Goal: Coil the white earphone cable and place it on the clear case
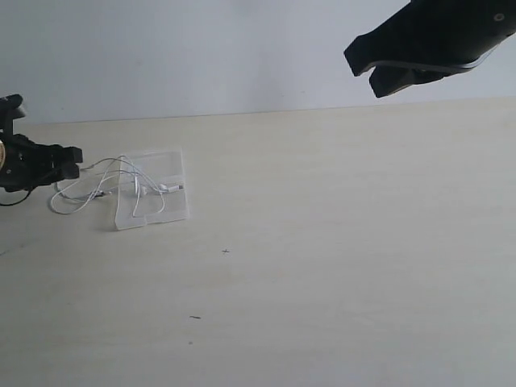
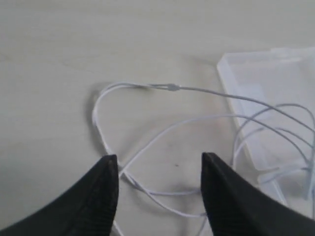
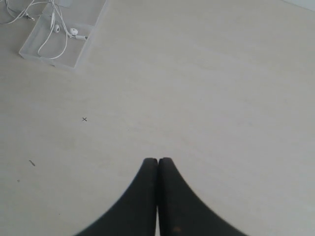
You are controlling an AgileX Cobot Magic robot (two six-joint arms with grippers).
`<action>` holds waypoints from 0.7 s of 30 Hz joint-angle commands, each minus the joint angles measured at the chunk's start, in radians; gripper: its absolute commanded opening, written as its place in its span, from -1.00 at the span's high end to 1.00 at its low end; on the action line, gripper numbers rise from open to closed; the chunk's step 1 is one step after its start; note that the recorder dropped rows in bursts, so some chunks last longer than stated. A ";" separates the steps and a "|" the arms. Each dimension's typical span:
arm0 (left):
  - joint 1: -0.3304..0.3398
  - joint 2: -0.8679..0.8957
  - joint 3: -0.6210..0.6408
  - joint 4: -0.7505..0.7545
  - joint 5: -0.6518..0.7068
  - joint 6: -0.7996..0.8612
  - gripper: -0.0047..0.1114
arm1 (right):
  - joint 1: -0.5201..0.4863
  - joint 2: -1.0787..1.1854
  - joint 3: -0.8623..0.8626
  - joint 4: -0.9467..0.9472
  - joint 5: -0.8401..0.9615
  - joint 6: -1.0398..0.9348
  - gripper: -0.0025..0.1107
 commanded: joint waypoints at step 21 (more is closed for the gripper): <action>-0.003 0.072 -0.032 -0.001 0.068 -0.113 0.04 | -0.004 -0.004 0.004 0.005 -0.008 0.002 0.96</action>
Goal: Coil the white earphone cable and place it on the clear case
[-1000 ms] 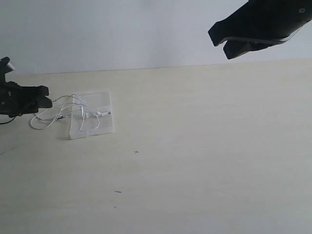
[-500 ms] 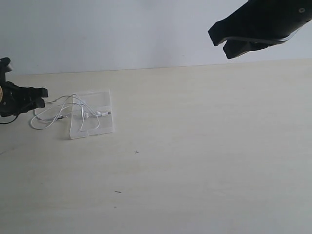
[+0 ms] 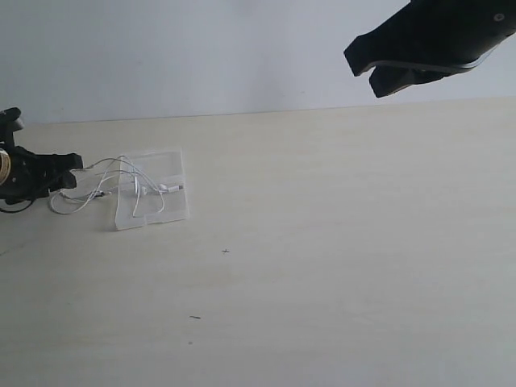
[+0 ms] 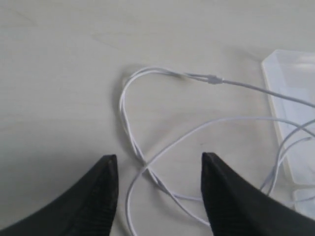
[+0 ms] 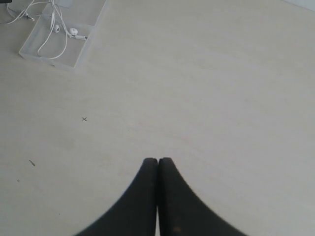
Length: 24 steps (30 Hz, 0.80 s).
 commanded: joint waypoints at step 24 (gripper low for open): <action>-0.007 0.087 -0.041 -0.001 -0.022 -0.017 0.47 | -0.004 -0.004 0.004 0.005 -0.010 0.002 0.96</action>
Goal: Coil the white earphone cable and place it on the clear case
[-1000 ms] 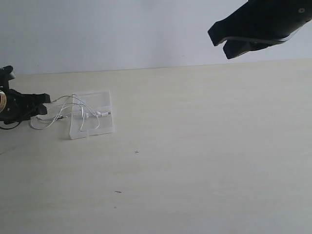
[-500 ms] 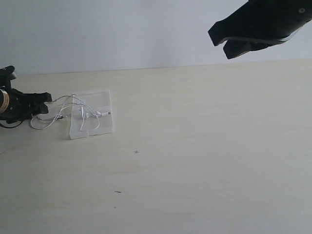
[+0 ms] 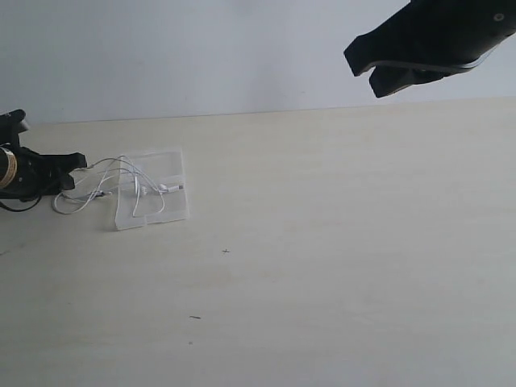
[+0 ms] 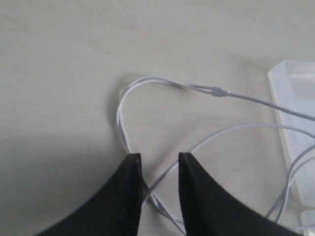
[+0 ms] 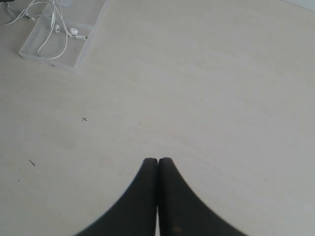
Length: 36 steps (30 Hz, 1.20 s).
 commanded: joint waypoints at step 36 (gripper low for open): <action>-0.067 -0.127 0.008 0.003 -0.224 0.029 0.92 | -0.004 -0.039 0.004 0.000 -0.023 0.002 0.96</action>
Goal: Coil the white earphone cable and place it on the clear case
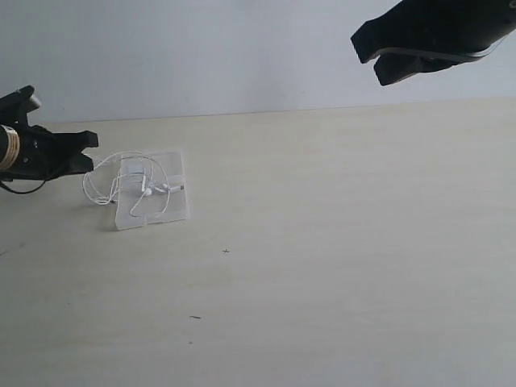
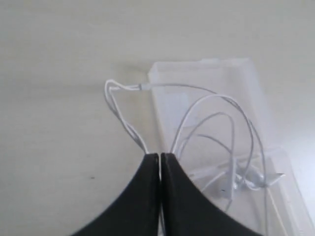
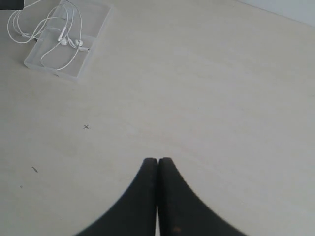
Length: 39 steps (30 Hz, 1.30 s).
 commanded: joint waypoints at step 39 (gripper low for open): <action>-0.272 -0.067 0.004 0.000 0.091 -0.036 0.15 | -0.004 -0.035 0.004 0.000 -0.013 0.002 0.96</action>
